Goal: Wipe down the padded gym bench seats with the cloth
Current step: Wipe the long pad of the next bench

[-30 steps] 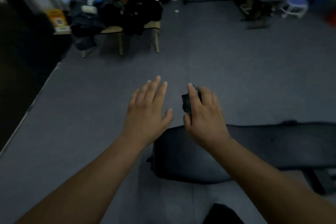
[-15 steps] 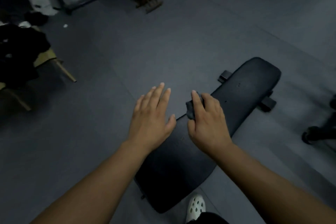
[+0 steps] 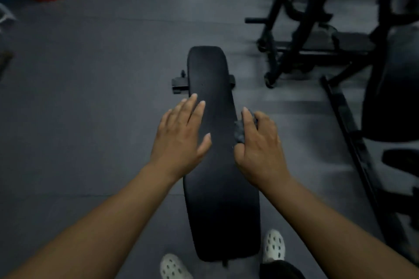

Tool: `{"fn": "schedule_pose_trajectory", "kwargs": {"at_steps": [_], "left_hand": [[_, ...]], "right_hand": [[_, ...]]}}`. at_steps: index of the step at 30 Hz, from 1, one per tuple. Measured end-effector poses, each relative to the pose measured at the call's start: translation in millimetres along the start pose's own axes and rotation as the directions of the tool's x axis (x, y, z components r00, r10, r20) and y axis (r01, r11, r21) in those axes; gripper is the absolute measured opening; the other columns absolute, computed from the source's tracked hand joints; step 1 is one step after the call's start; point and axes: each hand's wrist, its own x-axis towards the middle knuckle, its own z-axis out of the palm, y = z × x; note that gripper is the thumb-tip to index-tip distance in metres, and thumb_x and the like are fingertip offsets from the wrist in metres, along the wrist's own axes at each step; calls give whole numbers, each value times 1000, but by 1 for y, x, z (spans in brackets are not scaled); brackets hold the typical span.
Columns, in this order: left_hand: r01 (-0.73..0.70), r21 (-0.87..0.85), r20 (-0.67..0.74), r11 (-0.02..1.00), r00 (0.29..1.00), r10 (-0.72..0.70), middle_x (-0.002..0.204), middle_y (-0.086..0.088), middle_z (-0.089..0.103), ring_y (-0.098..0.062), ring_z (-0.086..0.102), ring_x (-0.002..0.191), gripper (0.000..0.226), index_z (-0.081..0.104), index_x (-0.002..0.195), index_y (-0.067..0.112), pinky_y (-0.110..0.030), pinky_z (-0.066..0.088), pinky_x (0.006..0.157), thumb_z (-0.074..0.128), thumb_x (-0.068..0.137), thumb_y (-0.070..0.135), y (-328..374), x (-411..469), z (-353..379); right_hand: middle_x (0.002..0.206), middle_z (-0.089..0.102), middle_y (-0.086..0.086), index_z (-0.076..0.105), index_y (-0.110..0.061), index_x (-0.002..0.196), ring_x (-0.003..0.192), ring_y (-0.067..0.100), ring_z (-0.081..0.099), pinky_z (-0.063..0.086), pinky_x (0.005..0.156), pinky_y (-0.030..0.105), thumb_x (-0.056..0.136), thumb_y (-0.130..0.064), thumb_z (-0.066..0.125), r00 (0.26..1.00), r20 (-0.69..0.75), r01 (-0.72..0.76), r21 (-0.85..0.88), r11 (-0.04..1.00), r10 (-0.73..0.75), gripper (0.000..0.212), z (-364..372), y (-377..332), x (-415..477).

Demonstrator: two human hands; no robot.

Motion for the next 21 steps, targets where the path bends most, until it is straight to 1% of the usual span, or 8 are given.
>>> {"fn": "schedule_pose_trajectory", "kwargs": {"at_steps": [2,5,9,13,16,19,21], "left_hand": [[-100,-9,52,995,994,101,166,-4,16,-23,17,151,74,21,157,18,-45,19,120,35,92,52,-1,-9,-1],[-204,-34,120,978,971,206,167,-2,10,-21,12,152,74,18,158,20,-43,13,121,35,93,52,-5,-23,2],[-319,-25,180,947,931,318,167,-1,11,-20,13,152,74,19,157,21,-42,13,121,34,92,53,-9,-38,8],[-412,-2,197,911,893,404,167,-1,10,-20,13,152,76,18,158,21,-40,11,121,27,90,55,-15,-65,0],[-458,4,186,889,874,450,167,0,10,-19,12,152,78,18,158,21,-37,8,120,23,89,56,-28,-80,-13],[-458,-4,191,889,872,450,167,1,8,-18,10,153,76,16,158,22,-36,6,119,27,90,55,-50,-84,-19],[-477,-35,215,878,855,472,167,2,6,-18,9,153,74,15,158,23,-34,4,119,35,93,53,-68,-81,-20]], "right_hand": [[136,40,15,41,-5,148,119,31,35,49,95,54,80,-26,40,993,-6,-122,-22,992,121,72,-4,-9,-27],[135,41,15,40,-5,148,118,30,36,47,95,53,79,-28,36,969,-49,-246,-52,968,244,74,-6,-23,-64],[138,38,13,37,-7,150,120,30,38,45,101,52,78,-28,34,916,-86,-396,-56,917,391,75,-4,-40,-110],[137,37,12,37,-7,150,119,29,38,45,100,49,79,-27,34,885,-139,-452,-34,891,443,74,1,-63,-153],[136,36,11,37,-6,150,119,28,37,46,100,48,79,-22,42,855,-167,-498,2,867,492,73,11,-83,-170],[137,35,11,38,-4,150,120,28,35,48,98,49,78,-20,46,836,-177,-523,26,852,519,74,22,-107,-171],[137,35,11,38,-5,149,121,28,35,49,97,49,78,-19,48,829,-181,-535,24,845,530,74,30,-125,-166]]}}
